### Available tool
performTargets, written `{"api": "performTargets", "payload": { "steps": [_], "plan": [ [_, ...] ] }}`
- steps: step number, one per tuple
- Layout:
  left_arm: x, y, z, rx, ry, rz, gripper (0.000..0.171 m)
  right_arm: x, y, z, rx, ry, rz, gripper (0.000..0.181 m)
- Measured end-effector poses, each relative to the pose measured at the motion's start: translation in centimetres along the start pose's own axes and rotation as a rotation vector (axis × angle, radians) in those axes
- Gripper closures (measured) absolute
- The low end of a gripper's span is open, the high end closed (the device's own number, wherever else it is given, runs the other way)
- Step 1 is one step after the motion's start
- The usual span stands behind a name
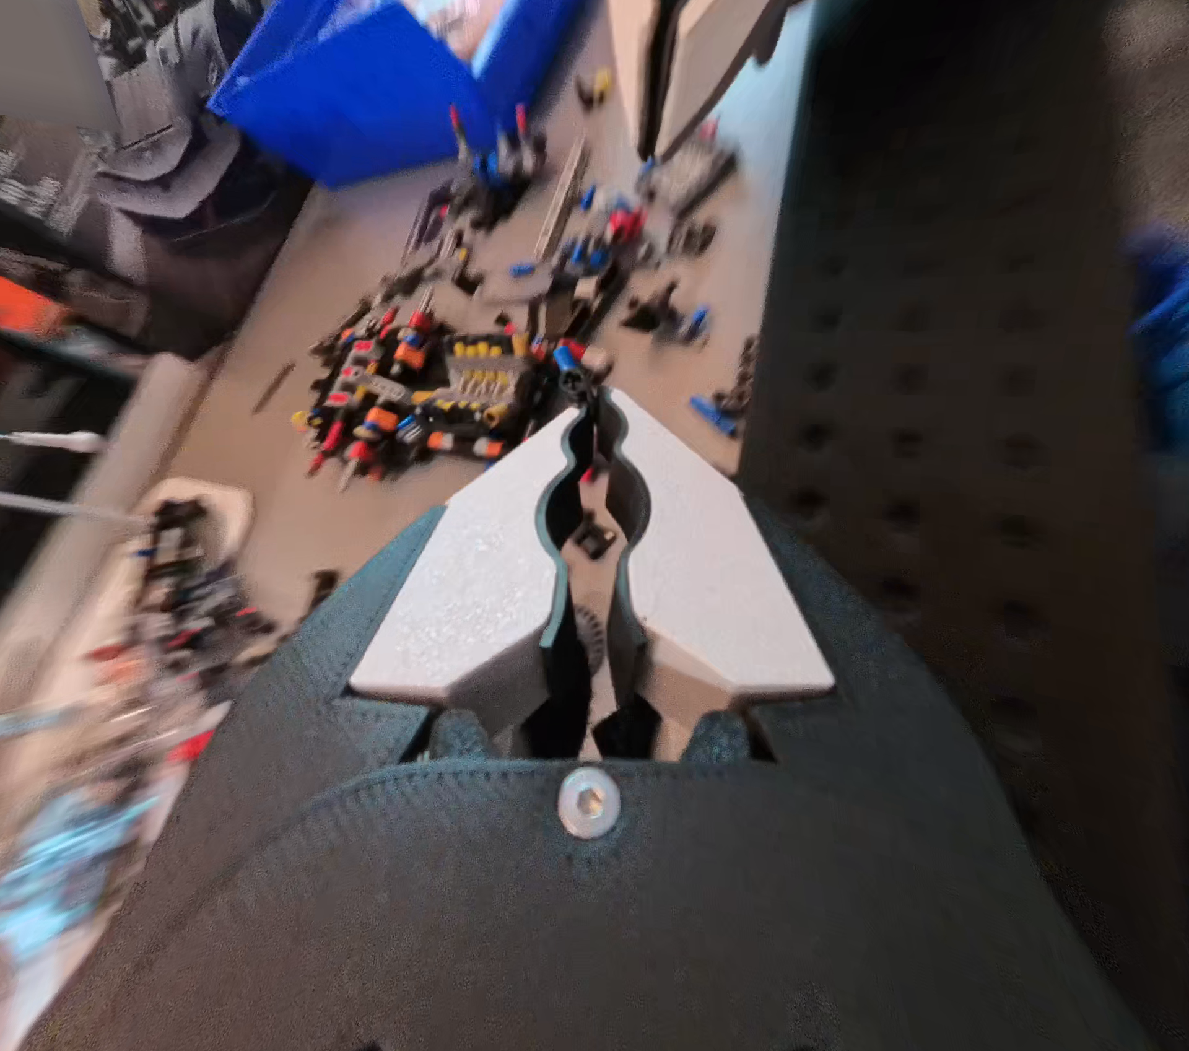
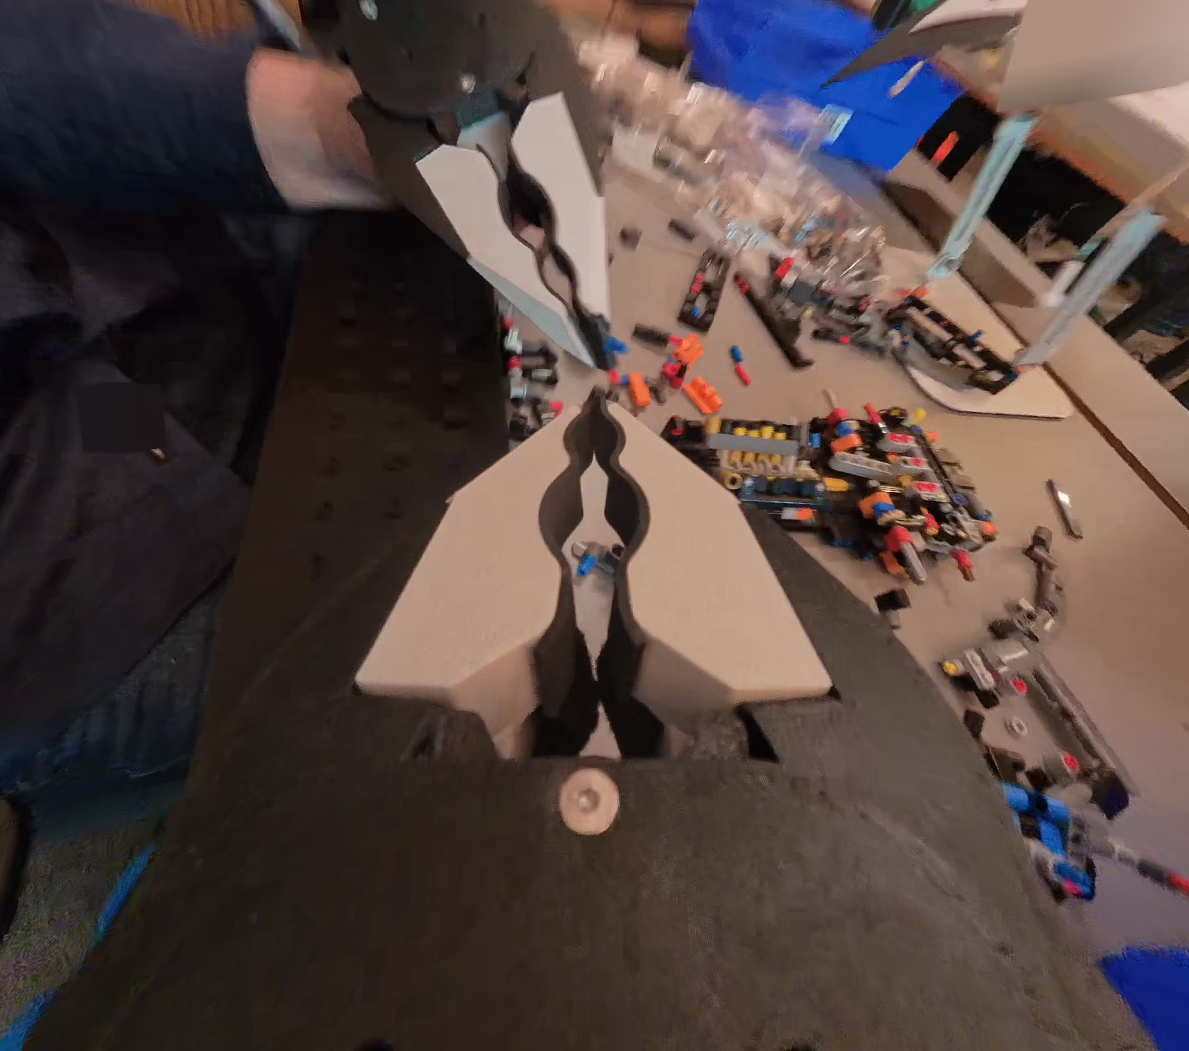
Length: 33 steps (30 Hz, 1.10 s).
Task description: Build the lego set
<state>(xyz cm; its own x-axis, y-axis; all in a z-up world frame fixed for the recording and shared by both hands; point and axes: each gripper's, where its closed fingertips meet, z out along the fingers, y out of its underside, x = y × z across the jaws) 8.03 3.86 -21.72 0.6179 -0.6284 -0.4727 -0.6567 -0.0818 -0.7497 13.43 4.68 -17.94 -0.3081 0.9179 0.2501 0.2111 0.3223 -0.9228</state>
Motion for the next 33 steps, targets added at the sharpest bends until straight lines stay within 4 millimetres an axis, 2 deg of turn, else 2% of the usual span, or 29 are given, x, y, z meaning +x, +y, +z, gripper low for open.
{"api": "performTargets", "payload": {
  "steps": [1,2,4,5,7,9,11,16,19,33],
  "plan": [
    [0.1,-1.7,-1.2,0.121,0.058,-0.095,0.171,0.3,-0.4,-0.9,0.041,0.002,0.022,0.181],
    [-0.1,-1.9,-1.5,0.13,0.047,-0.093,0.171,0.4,-0.1,-0.8,0.028,0.005,0.029,0.181],
    [0.9,-1.3,-0.3,0.077,0.053,-0.026,0.171,0.3,0.9,0.5,-0.031,0.01,0.014,0.181],
    [1.4,-1.6,0.0,0.076,0.069,-0.005,0.171,0.0,0.6,0.9,-0.018,0.006,-0.009,0.181],
    [1.2,-1.6,0.2,0.072,0.055,0.004,0.171,0.0,0.8,1.6,-0.033,0.014,-0.017,0.18],
    [1.6,-2.0,0.3,0.087,0.057,0.026,0.171,-0.5,0.9,2.4,-0.06,-0.007,-0.023,0.17],
    [2.1,-2.0,0.7,0.075,0.059,0.065,0.171,-0.6,0.8,2.9,-0.073,0.002,-0.041,0.17],
    [2.4,-2.5,0.7,0.099,0.057,0.098,0.171,-1.1,0.7,2.9,-0.061,-0.03,-0.042,0.177],
    [2.7,-2.6,0.7,0.101,0.064,0.114,0.171,-1.5,1.3,3.3,-0.095,-0.049,-0.044,0.176],
    [3.0,-2.6,0.9,0.096,0.05,0.159,0.171,-2.0,1.0,3.1,-0.076,-0.081,-0.034,0.177]
  ]
}}
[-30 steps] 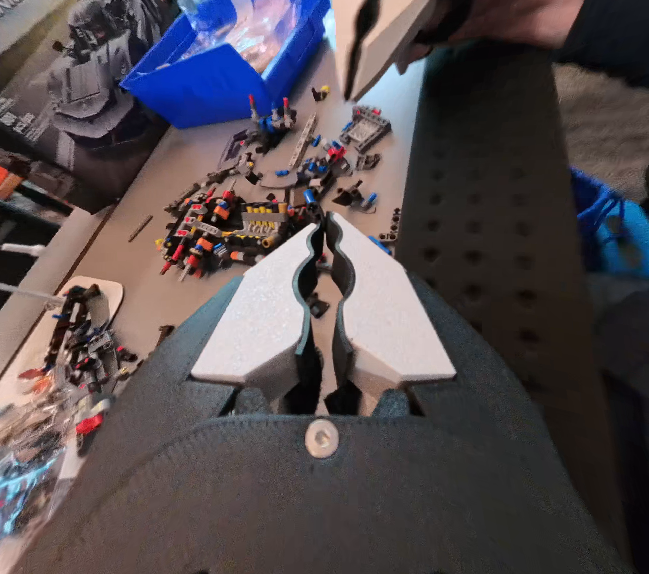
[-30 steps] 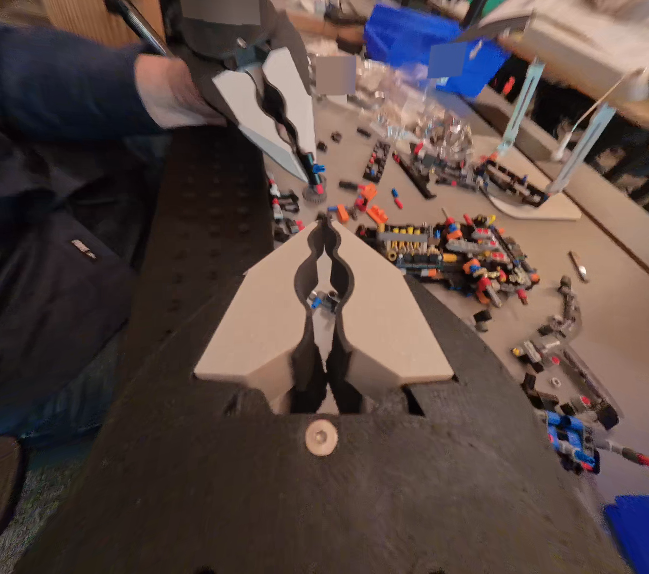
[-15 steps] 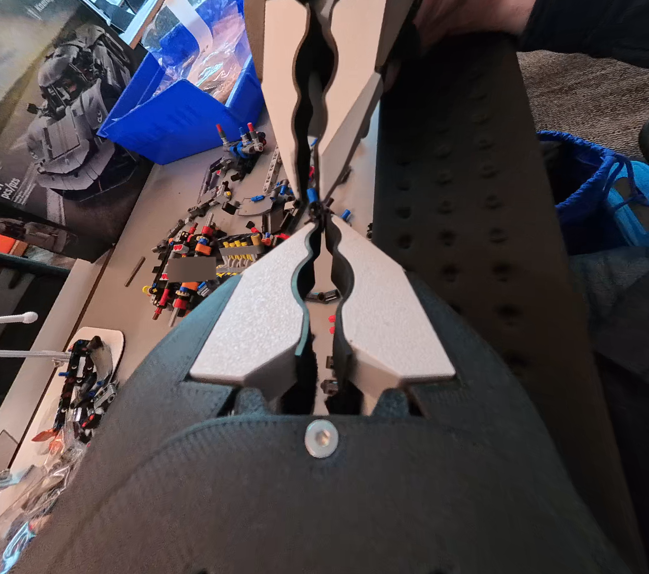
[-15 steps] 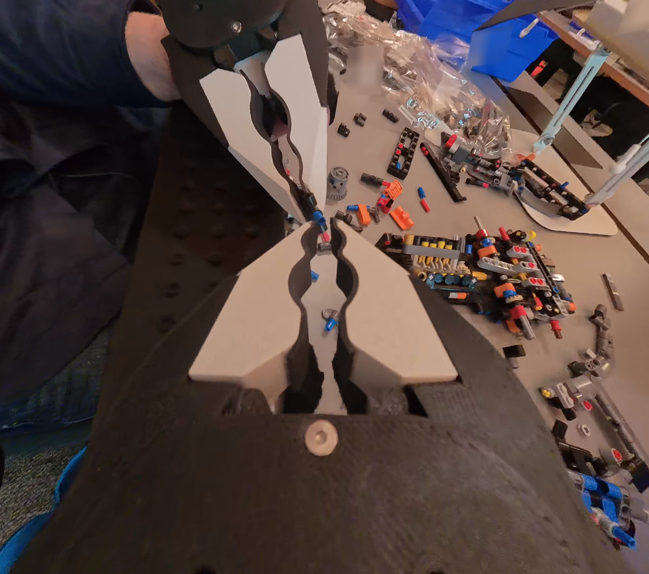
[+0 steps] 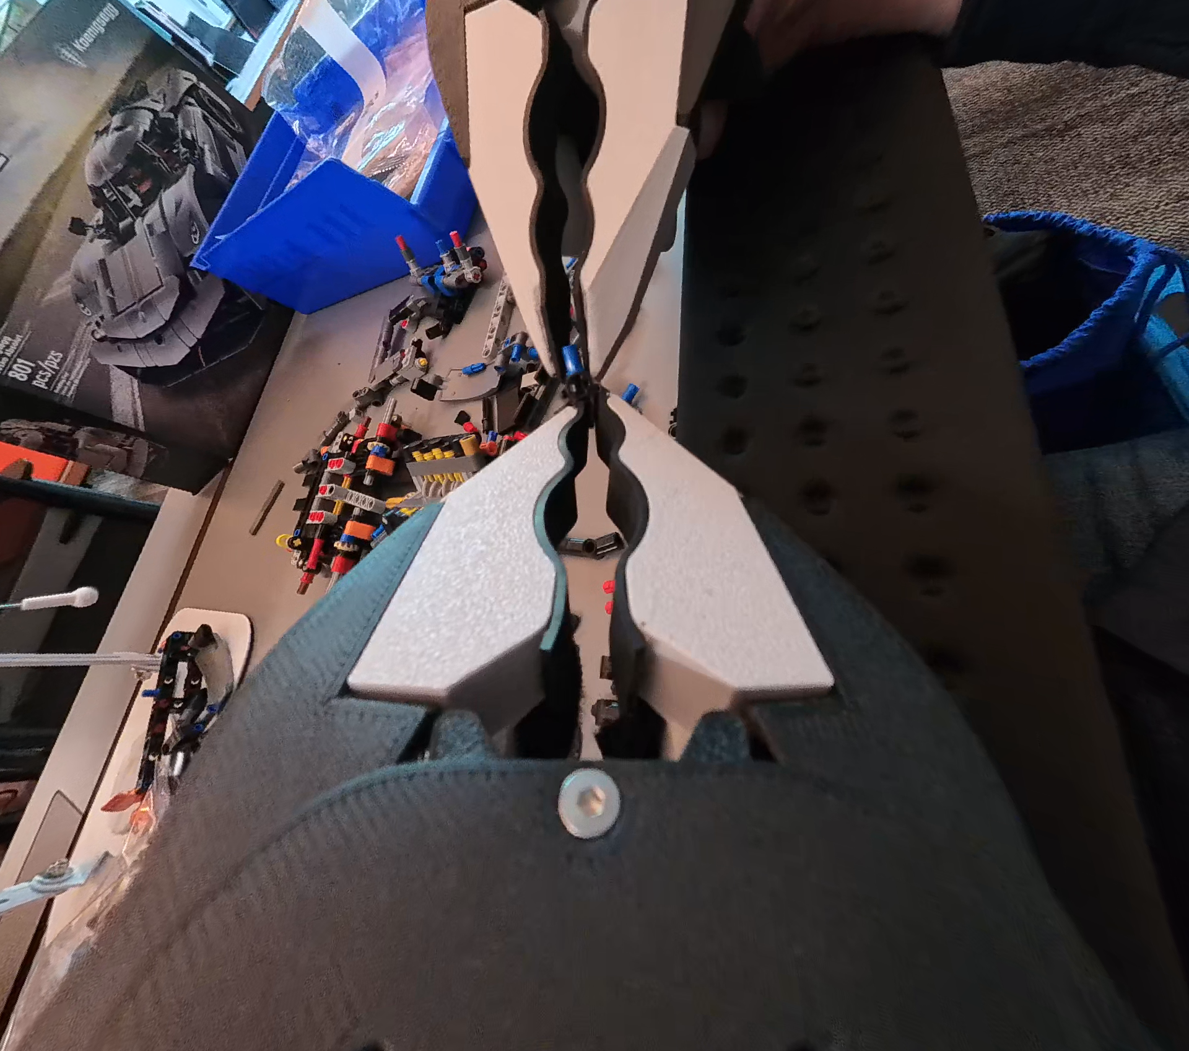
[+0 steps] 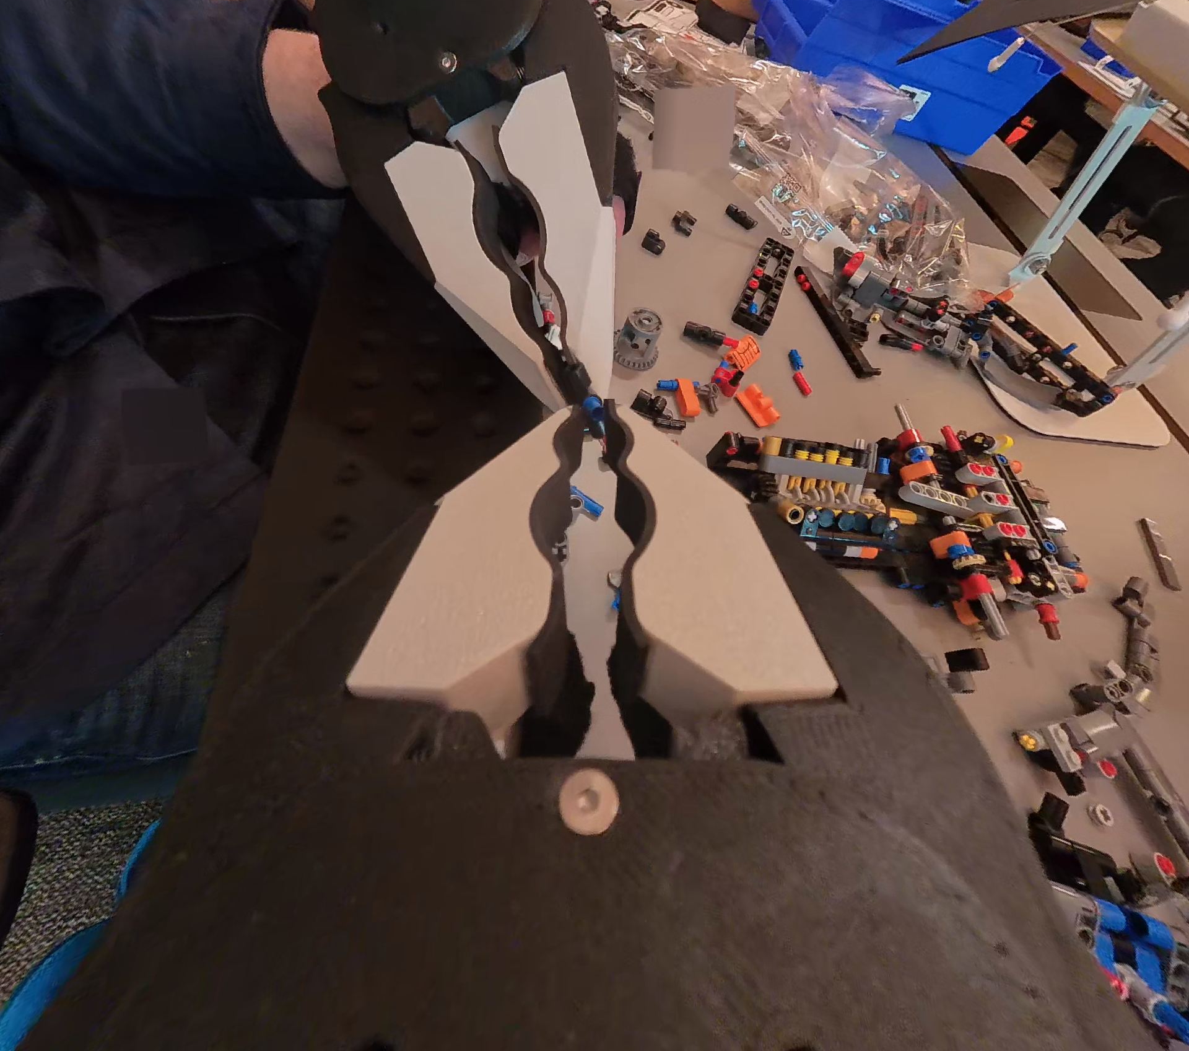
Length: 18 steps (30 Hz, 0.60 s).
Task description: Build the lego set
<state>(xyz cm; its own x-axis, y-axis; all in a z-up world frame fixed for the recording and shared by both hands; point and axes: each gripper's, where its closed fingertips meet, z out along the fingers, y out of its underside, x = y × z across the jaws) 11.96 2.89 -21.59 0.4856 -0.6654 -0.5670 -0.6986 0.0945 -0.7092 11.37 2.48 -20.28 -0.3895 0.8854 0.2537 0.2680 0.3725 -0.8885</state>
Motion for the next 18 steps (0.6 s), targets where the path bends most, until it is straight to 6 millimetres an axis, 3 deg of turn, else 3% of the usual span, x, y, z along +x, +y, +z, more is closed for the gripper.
{"api": "performTargets", "payload": {
  "steps": [8,18],
  "plan": [
    [0.23,0.23,0.27,-0.031,-0.021,0.059,0.171,-0.2,0.35,-0.01,-0.018,-0.037,0.05,0.178],
    [0.37,0.41,0.45,-0.05,-0.029,0.089,0.171,-0.39,0.73,-0.03,-0.059,-0.014,-0.022,0.178]
  ]
}}
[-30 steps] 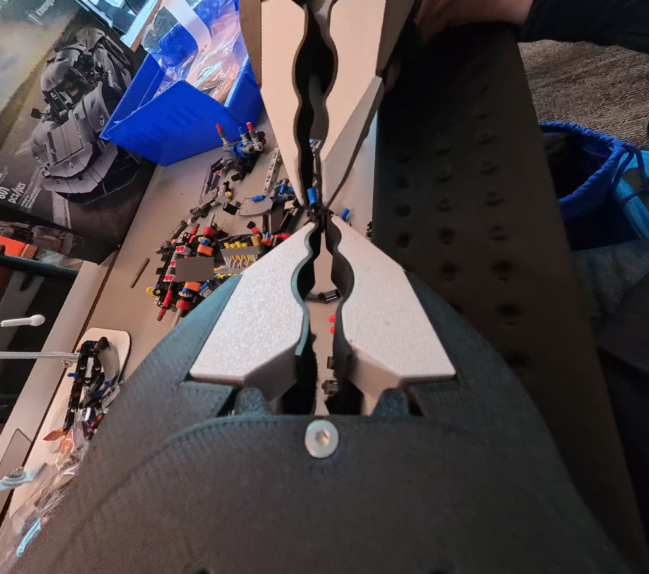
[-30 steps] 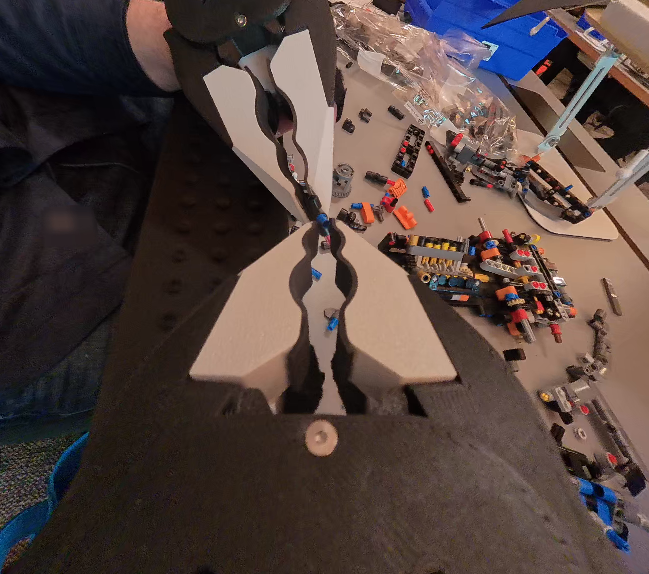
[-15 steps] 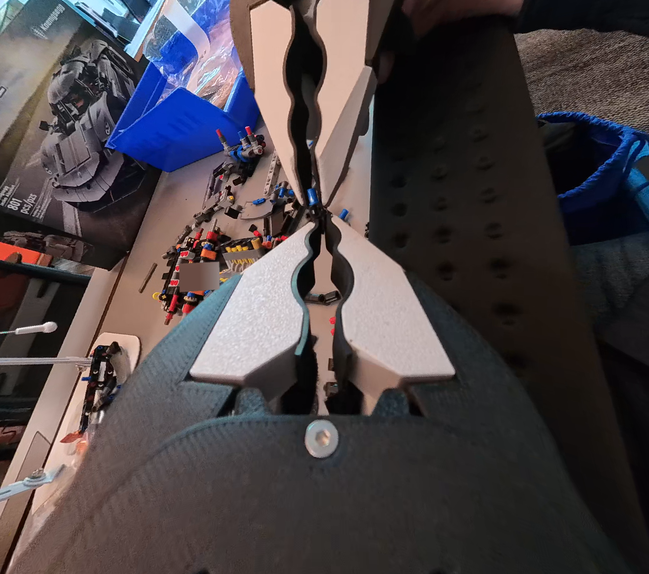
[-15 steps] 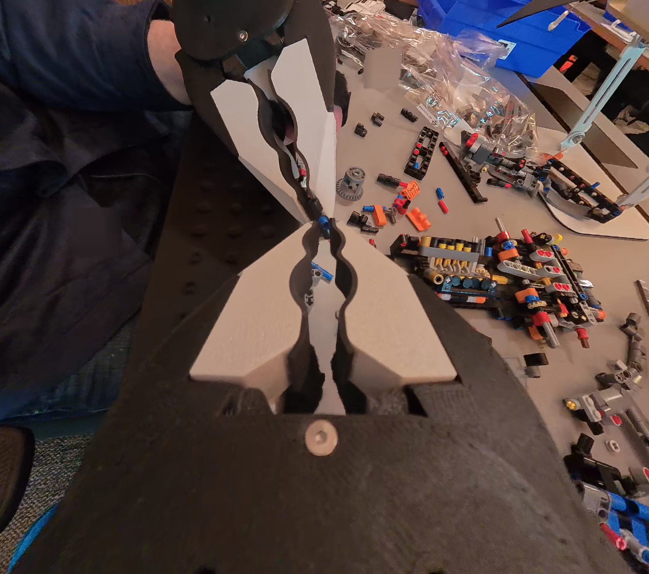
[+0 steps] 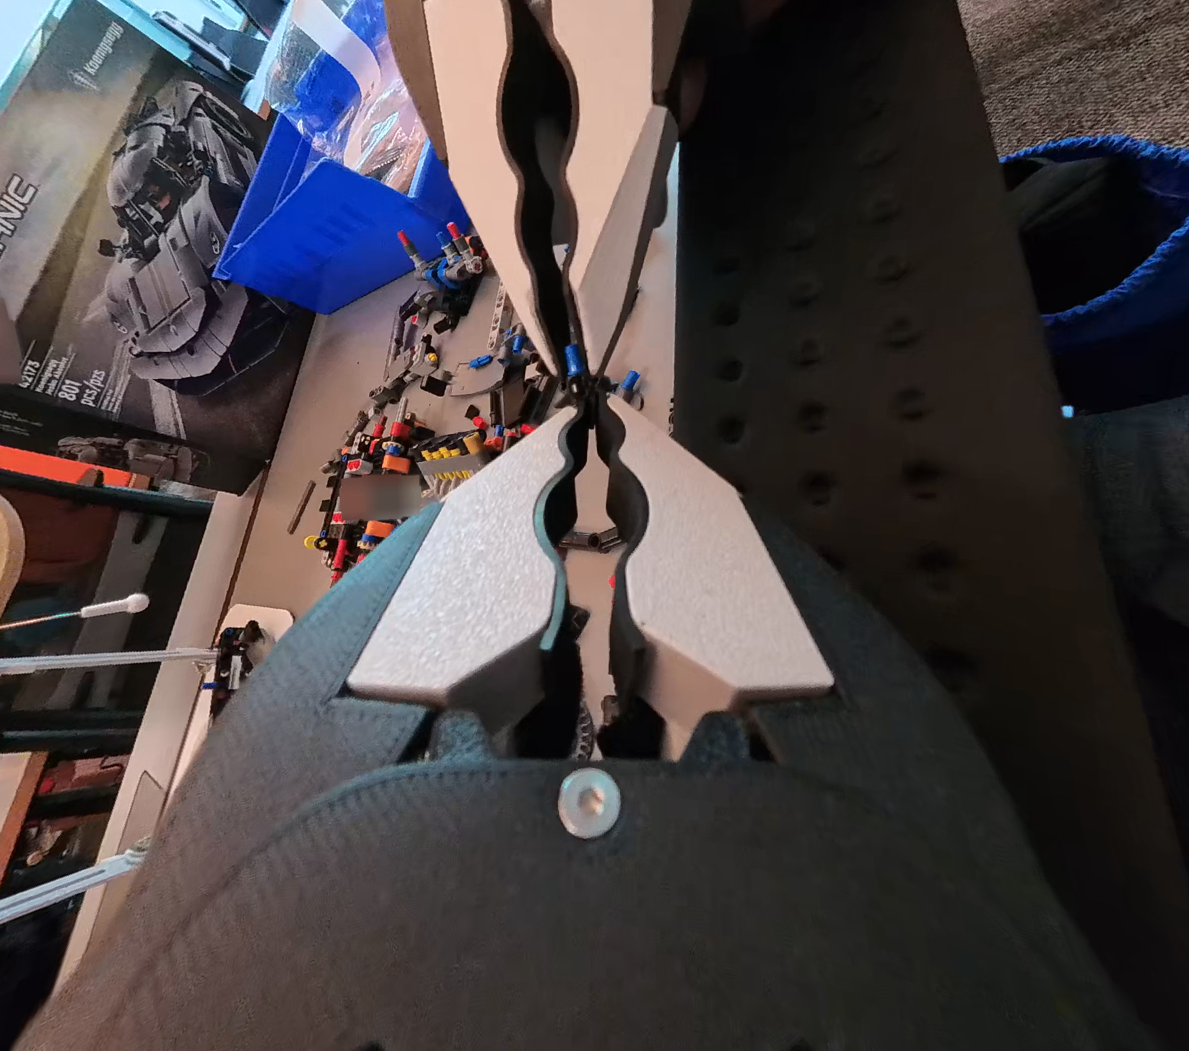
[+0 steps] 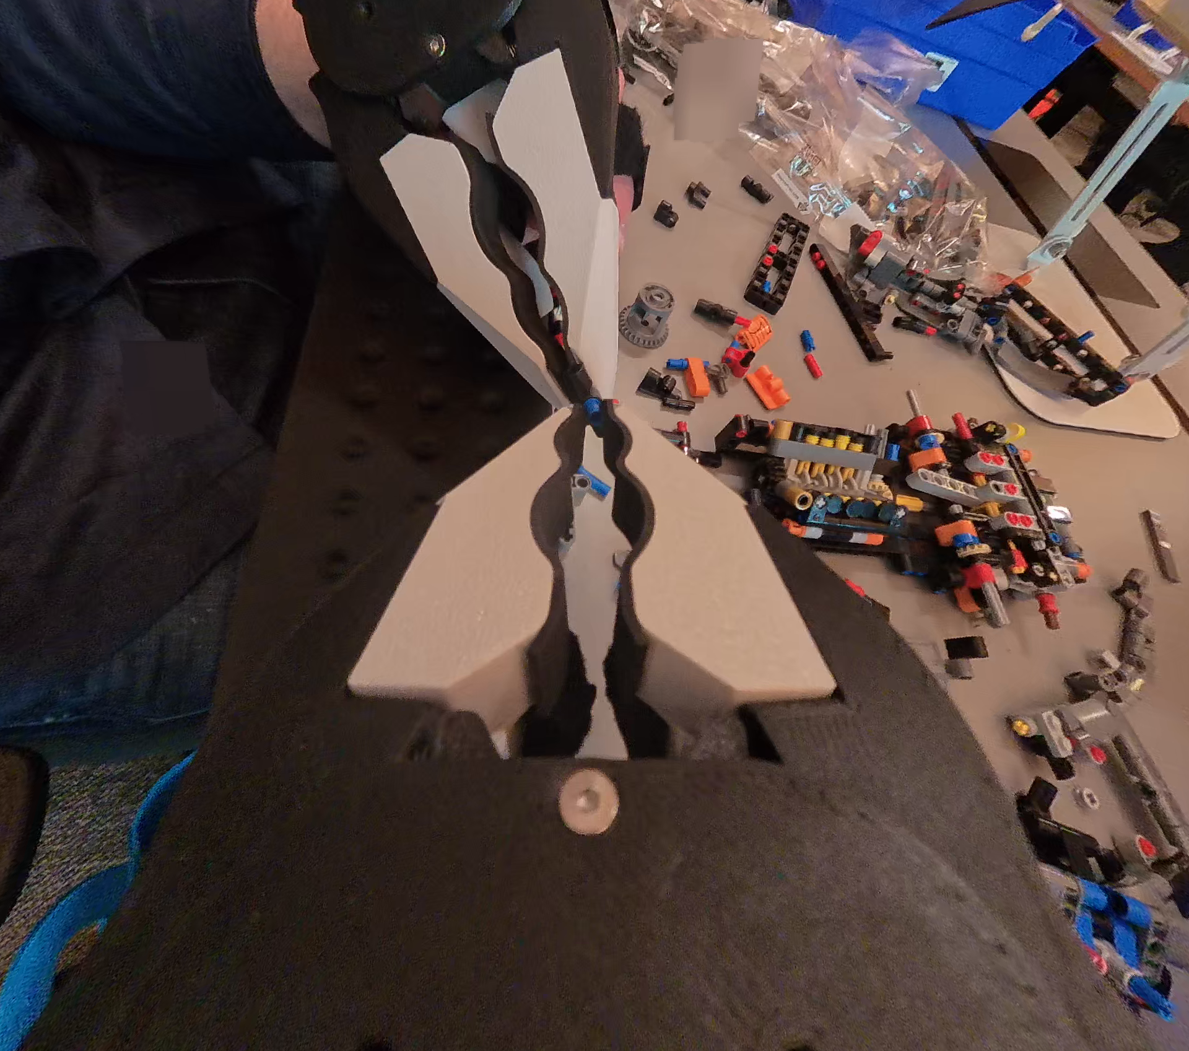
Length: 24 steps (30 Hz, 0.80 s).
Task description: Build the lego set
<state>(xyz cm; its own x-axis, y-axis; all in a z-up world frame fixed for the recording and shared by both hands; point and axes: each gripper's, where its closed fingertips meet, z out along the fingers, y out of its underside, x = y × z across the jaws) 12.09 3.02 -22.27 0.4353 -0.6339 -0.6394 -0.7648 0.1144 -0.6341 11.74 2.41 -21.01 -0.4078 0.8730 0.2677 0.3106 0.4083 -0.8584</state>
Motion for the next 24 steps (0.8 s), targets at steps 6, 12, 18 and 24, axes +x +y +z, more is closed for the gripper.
{"api": "performTargets", "payload": {
  "steps": [6,12,18,24],
  "plan": [
    [0.4,-0.1,-0.1,-0.011,0.011,-0.009,0.171,-0.4,0.0,-0.3,-0.009,-0.044,0.035,0.179],
    [0.5,-0.3,0.0,-0.043,-0.015,0.02,0.171,-0.6,0.1,-0.7,0.001,-0.06,0.045,0.179],
    [0.6,1.3,-0.5,-0.124,-0.023,0.01,0.171,-0.1,-1.3,-2.7,0.127,-0.052,0.072,0.18],
    [0.3,2.5,-1.6,-0.102,-0.037,-0.056,0.171,1.0,0.5,-2.4,0.07,-0.028,0.143,0.179]
  ]
}}
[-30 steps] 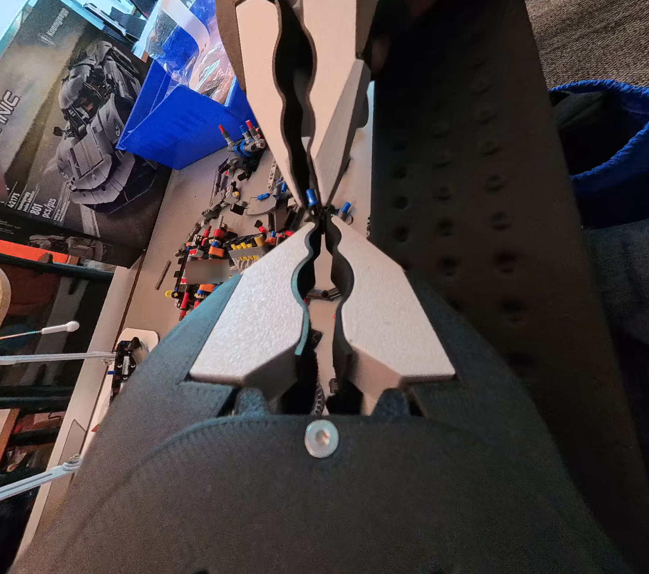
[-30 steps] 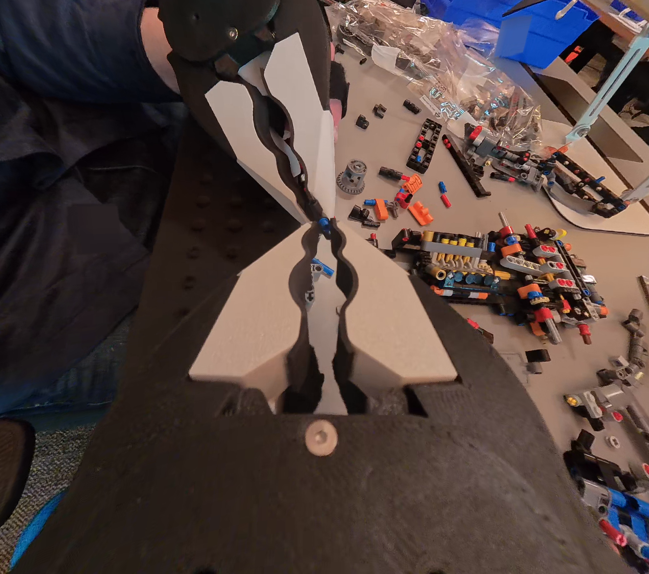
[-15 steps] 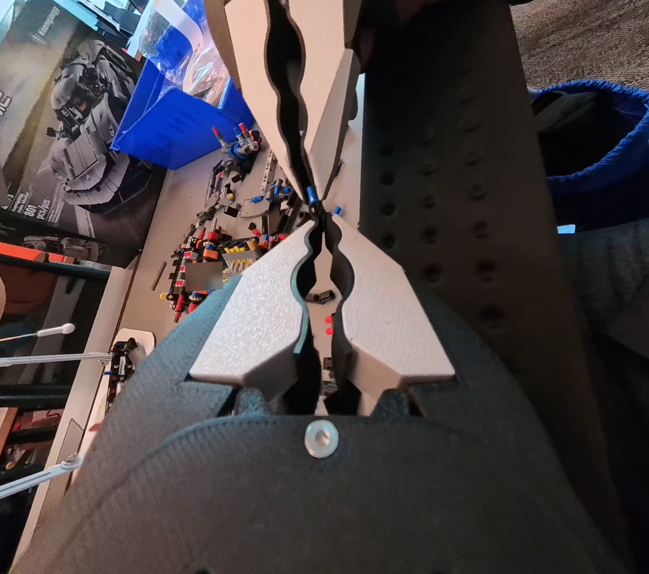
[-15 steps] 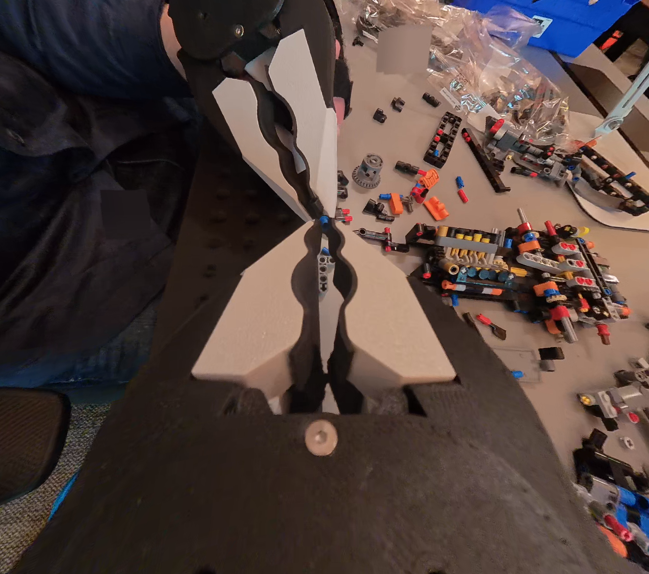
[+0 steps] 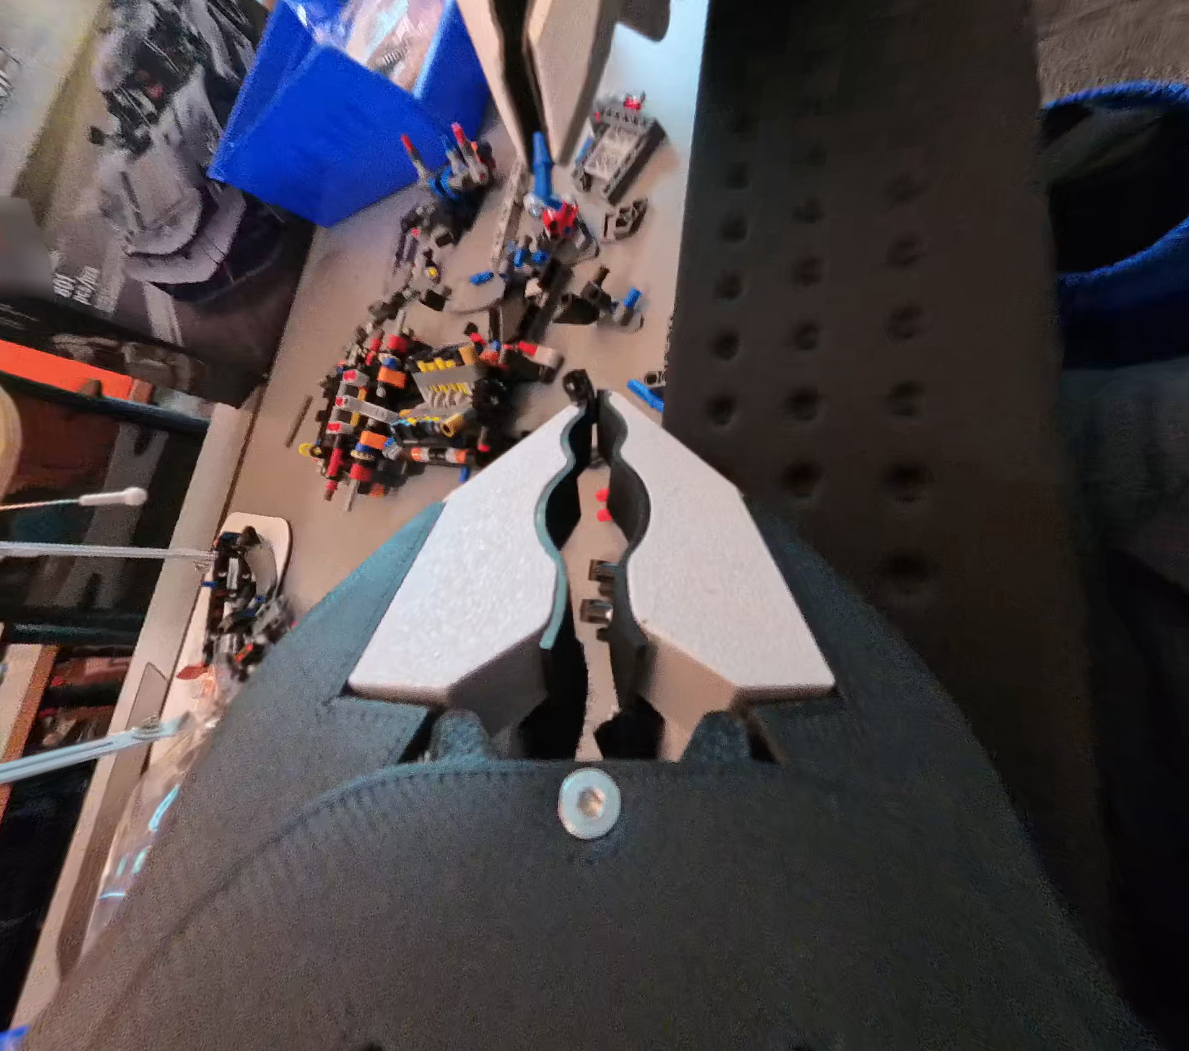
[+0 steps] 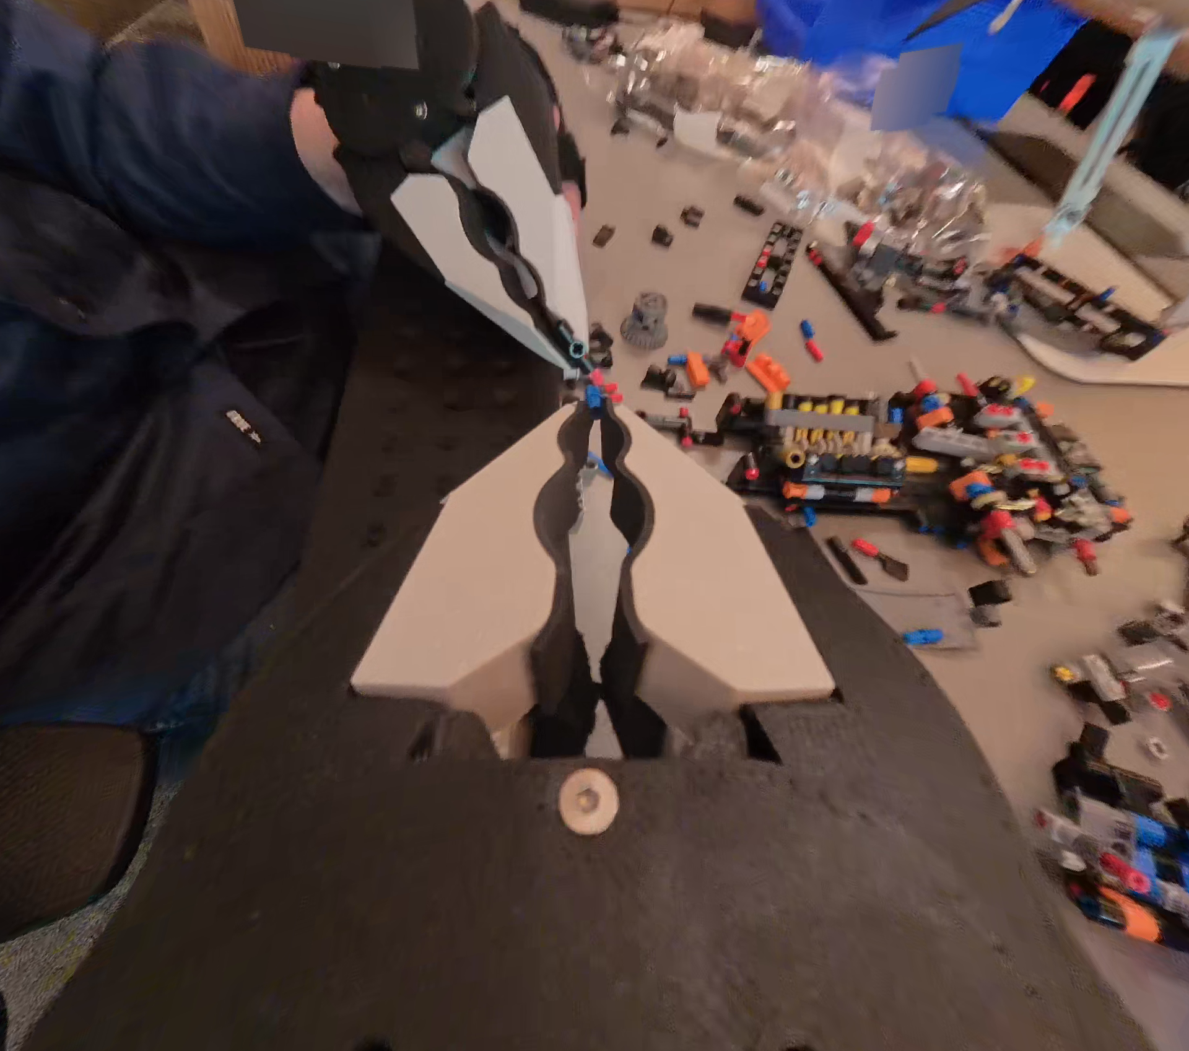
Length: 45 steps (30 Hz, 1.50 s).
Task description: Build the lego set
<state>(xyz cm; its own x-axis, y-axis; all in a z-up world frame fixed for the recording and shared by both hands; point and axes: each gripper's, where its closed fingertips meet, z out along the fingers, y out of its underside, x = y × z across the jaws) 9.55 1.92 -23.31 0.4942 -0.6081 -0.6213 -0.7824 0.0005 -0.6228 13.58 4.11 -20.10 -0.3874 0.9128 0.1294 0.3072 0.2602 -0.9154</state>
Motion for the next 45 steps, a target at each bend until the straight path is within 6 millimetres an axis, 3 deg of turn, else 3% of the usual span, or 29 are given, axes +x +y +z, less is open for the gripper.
{"api": "performTargets", "payload": {
  "steps": [2,4,7,11,15,19,23,31,41,42,43,44,45],
  "plan": [
    [-0.4,-0.9,-0.5,0.07,0.015,-0.051,0.171,1.2,1.6,0.9,-0.094,0.068,0.008,0.179],
    [-1.2,-0.6,-0.8,0.088,0.019,-0.114,0.171,1.6,1.9,1.8,-0.128,0.096,0.001,0.177],
    [-1.4,-1.4,-1.0,0.146,0.033,-0.15,0.171,2.1,3.3,2.8,-0.235,0.139,-0.023,0.16],
    [-1.7,-1.9,-1.3,0.195,0.057,-0.202,0.171,2.4,2.5,2.7,-0.212,0.177,-0.067,0.168],
    [-1.5,-2.4,-1.2,0.207,0.072,-0.202,0.171,1.2,0.2,3.8,-0.151,0.167,-0.157,0.168],
    [-1.2,-2.7,-0.8,0.205,0.081,-0.191,0.171,0.6,0.0,5.3,-0.199,0.181,-0.238,0.17],
    [-1.6,-2.9,-1.1,0.231,0.076,-0.219,0.171,0.7,-0.6,5.2,-0.206,0.217,-0.274,0.181],
    [-1.8,-1.9,-0.9,0.147,0.026,-0.199,0.171,1.4,0.2,6.0,-0.304,0.284,-0.32,0.181],
    [-2.4,-2.4,-1.1,0.16,-0.005,-0.266,0.171,1.6,0.0,5.7,-0.246,0.274,-0.271,0.181],
    [-2.6,-2.6,-1.2,0.171,-0.016,-0.269,0.171,2.2,1.4,5.5,-0.323,0.296,-0.268,0.181],
    [-4.5,-3.6,-2.8,0.292,-0.095,-0.322,0.171,3.1,4.2,5.1,-0.457,0.317,-0.254,0.181],
    [-6.7,-3.6,-4.6,0.388,-0.11,-0.48,0.171,3.0,4.7,5.1,-0.469,0.309,-0.245,0.181],
    [-7.8,-2.1,-4.9,0.369,-0.153,-0.494,0.171,2.2,2.3,5.4,-0.355,0.301,-0.245,0.181]
  ]
}}
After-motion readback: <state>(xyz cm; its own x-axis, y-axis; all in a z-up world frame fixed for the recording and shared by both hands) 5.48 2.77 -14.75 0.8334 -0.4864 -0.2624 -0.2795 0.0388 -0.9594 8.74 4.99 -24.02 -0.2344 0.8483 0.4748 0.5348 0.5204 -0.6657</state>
